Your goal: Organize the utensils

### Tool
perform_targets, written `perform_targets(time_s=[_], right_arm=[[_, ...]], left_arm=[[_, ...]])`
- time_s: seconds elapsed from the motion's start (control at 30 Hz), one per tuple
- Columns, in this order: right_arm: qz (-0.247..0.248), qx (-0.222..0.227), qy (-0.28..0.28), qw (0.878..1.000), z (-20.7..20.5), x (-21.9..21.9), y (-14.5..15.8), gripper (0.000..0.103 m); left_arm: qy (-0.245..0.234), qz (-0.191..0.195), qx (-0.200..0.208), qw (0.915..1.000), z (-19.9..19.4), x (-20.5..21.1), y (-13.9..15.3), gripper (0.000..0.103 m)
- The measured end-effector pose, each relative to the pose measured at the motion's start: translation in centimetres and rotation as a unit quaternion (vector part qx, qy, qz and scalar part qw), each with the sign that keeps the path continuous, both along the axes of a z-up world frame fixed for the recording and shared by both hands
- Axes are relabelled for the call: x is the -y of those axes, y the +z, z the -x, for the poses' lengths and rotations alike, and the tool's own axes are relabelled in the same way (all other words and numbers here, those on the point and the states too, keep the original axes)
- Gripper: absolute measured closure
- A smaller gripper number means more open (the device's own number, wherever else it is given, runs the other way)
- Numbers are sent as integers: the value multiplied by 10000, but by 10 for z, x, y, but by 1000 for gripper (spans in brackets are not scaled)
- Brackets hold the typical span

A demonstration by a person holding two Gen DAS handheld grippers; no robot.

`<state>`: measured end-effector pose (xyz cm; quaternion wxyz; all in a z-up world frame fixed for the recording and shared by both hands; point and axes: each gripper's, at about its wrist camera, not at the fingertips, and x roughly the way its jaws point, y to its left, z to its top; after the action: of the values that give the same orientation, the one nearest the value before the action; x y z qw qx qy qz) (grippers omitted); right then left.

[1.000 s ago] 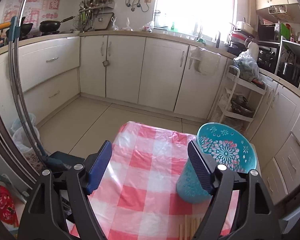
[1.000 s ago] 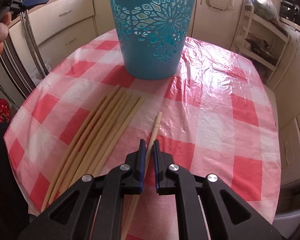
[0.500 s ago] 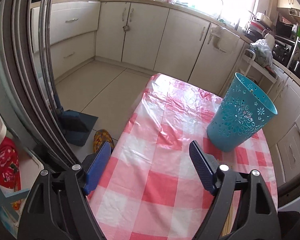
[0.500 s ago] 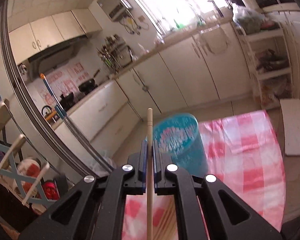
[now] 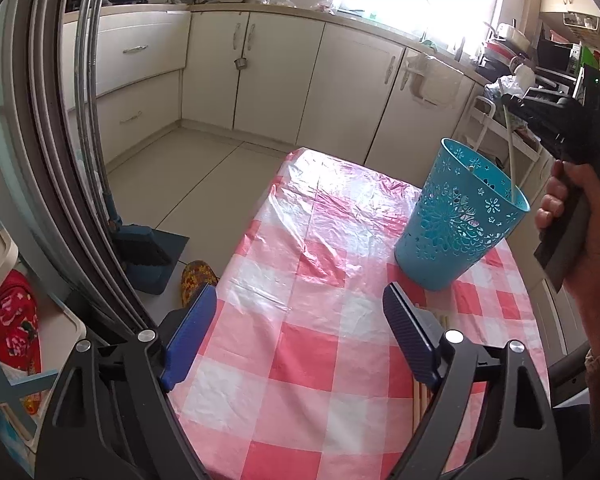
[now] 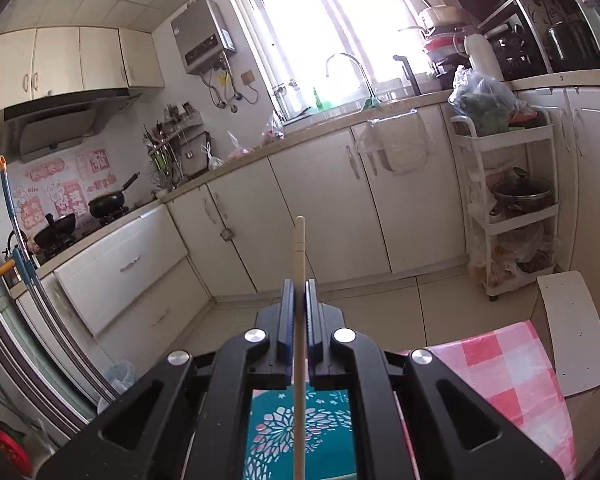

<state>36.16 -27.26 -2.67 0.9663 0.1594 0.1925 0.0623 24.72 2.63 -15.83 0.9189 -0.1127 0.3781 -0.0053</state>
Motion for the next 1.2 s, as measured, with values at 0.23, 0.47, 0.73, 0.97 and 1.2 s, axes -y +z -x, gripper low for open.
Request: perform_targets(time_s=[0.23, 0.47, 0.73, 0.97, 1.2], right_arm=[[270, -300, 171, 9990, 1, -5, -24, 97], [372, -467, 414, 9974, 19, -4, -25, 86], [366, -381, 512, 9973, 121, 1, -10, 76], [516, -2304, 760, 9687, 154, -16, -118, 83], [425, -2797, 659, 9569, 133, -31, -157, 86]], left_arm=[[7, 145, -137, 9998, -4, -2, -8, 22], [24, 184, -109, 9998, 0, -2, -3, 20], [175, 294, -167, 9993, 10, -12, -2, 17], [57, 254, -337, 9991, 23, -9, -9, 17], [-86, 152, -410, 9990, 37, -4, -9, 15]])
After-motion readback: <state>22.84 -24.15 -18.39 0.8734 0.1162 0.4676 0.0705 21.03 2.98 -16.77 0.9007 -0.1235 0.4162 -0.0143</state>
